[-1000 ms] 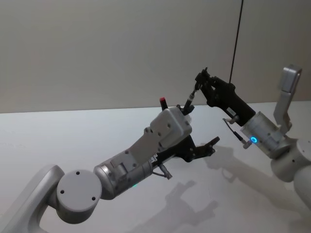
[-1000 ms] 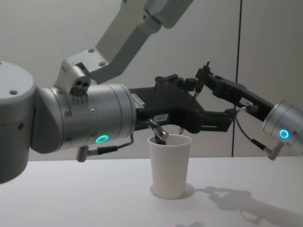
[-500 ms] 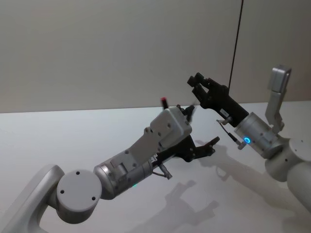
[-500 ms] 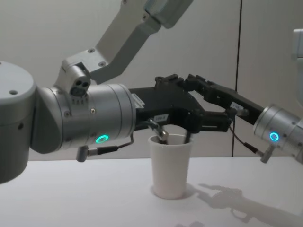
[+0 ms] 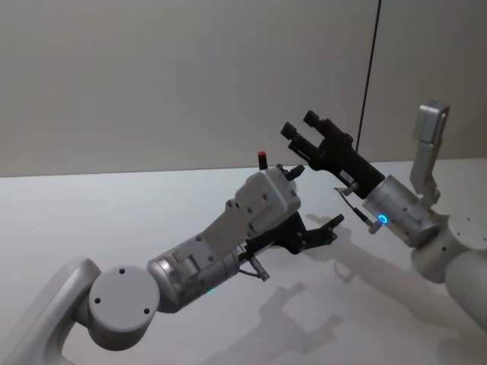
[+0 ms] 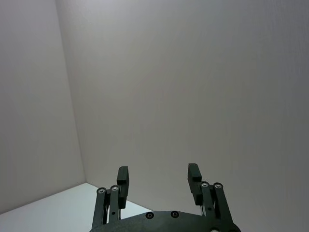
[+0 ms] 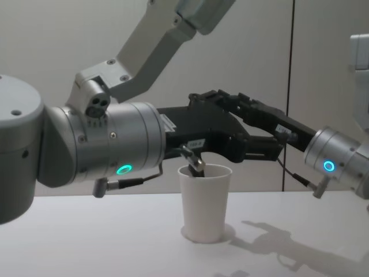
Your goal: Place the pen into the pen holder.
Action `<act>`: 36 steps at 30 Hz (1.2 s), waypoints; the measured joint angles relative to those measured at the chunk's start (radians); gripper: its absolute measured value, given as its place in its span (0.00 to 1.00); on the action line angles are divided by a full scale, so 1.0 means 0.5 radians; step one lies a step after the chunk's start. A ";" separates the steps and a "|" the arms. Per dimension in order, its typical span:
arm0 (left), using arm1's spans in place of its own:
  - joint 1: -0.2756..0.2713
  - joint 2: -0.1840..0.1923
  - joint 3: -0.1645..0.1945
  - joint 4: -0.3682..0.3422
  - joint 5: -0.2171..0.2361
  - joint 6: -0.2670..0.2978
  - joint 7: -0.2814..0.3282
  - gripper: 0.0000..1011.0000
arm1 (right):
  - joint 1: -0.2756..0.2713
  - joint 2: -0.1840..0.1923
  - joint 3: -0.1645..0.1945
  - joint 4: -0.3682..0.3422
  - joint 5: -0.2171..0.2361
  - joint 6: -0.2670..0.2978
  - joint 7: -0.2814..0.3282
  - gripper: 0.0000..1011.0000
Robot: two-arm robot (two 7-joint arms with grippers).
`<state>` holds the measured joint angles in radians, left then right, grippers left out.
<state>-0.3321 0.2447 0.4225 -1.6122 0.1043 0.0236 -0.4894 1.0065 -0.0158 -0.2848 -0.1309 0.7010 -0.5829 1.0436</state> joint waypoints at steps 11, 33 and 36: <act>0.000 0.000 0.000 0.000 0.000 0.000 0.000 0.99 | 0.016 -0.004 0.027 0.029 -0.024 -0.023 0.012 0.99; 0.000 0.000 0.000 0.000 0.000 0.000 0.000 0.99 | 0.022 -0.005 0.044 0.042 -0.041 -0.037 0.017 0.99; 0.000 0.000 0.000 0.000 0.000 0.000 0.000 0.99 | 0.022 -0.005 0.045 0.042 -0.041 -0.037 0.018 0.99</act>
<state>-0.3321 0.2447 0.4225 -1.6122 0.1043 0.0236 -0.4894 1.0177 -0.0184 -0.2625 -0.1097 0.6803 -0.6014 1.0526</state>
